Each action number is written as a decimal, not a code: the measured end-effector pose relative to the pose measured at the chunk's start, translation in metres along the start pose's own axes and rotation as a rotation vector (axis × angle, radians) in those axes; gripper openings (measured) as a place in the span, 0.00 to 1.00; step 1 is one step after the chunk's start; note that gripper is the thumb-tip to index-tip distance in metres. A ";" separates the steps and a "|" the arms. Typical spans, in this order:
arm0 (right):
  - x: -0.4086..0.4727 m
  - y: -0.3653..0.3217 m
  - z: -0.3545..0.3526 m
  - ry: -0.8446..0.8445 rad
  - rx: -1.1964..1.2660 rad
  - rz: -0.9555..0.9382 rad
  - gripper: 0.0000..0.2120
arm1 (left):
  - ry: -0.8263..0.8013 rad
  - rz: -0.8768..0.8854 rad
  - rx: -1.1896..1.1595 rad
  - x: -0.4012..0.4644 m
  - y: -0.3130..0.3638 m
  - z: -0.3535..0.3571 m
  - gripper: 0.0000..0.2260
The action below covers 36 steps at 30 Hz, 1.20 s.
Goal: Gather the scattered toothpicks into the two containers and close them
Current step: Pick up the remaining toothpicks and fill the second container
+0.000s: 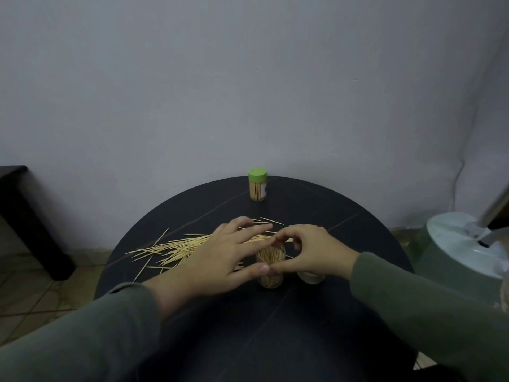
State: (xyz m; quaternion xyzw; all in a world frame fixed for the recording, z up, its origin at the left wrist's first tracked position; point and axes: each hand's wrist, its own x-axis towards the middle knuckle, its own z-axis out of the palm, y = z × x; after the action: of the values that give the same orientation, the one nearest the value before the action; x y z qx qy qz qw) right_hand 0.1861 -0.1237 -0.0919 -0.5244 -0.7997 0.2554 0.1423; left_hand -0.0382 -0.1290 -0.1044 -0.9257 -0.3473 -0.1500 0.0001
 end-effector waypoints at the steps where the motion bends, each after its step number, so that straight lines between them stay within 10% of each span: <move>1: 0.001 0.001 0.000 0.000 0.001 0.003 0.26 | 0.010 0.026 0.008 0.000 -0.001 0.000 0.26; 9: -0.003 -0.004 -0.008 -0.066 -0.074 0.007 0.31 | 0.110 0.045 -0.119 -0.001 -0.004 0.008 0.21; 15: 0.001 0.000 -0.030 -0.185 -0.200 0.013 0.29 | 0.274 -0.296 -0.223 0.008 -0.012 0.008 0.22; 24: 0.029 0.005 0.000 0.052 -0.545 0.019 0.14 | -0.024 -0.446 0.110 0.020 -0.033 0.028 0.21; 36: 0.084 0.021 -0.007 -0.039 -0.522 0.117 0.35 | -0.302 -0.463 0.082 0.069 -0.056 0.029 0.30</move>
State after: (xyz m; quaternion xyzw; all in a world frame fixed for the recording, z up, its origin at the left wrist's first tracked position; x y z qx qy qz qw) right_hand 0.1713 -0.0384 -0.1009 -0.5837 -0.8093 0.0585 -0.0282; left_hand -0.0169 -0.0388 -0.1190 -0.8329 -0.5512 0.0079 -0.0487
